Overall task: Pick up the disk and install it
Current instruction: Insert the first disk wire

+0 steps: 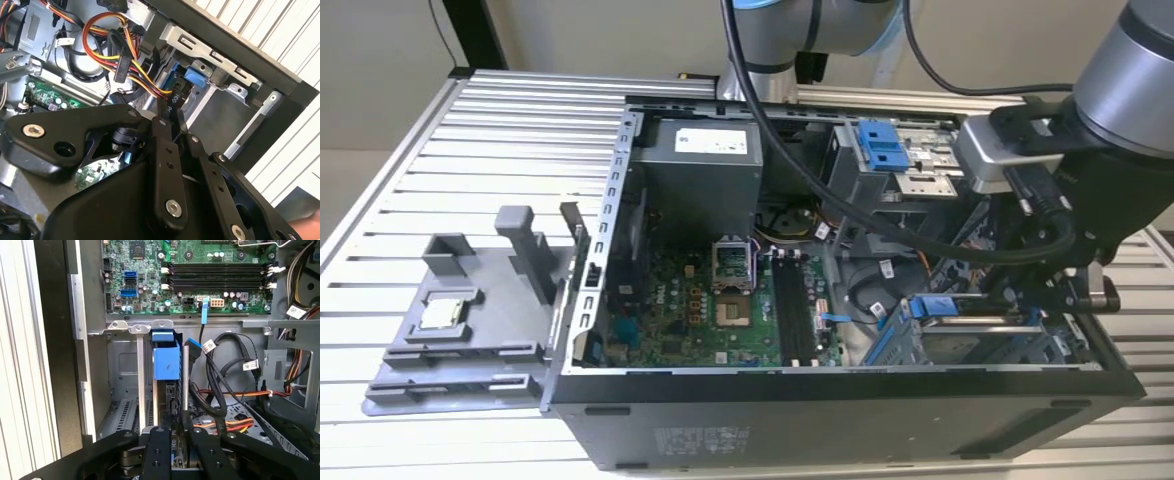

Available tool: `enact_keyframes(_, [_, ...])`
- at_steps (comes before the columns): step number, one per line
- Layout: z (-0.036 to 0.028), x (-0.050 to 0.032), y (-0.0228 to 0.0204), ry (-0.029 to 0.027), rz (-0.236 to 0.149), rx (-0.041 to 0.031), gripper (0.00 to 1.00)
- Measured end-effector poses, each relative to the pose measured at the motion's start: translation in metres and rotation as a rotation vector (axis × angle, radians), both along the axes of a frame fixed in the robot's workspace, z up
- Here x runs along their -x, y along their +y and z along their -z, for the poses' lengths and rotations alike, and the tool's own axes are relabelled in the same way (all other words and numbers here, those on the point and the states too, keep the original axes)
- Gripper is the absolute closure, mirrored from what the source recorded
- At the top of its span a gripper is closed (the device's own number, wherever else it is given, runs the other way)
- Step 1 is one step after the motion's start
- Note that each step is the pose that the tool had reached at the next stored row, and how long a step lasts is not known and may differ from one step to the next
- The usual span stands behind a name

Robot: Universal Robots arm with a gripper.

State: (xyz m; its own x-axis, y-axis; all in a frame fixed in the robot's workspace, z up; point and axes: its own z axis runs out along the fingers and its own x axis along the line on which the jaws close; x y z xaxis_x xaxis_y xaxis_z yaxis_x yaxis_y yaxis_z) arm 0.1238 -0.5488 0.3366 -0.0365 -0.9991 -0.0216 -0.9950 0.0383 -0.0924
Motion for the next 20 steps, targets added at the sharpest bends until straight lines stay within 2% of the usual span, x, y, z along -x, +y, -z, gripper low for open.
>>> enact_keyframes(6, [0.0027, 0.0000, 0.0000, 0.0000, -0.004, 0.0185, 1.00])
enact_keyframes(9, [0.0048, 0.0001, 0.0002, 0.0000, -0.005, 0.0251, 1.00])
enact_keyframes(20, [0.0096, 0.0003, 0.0047, -0.0006, -0.005, 0.0282, 1.00])
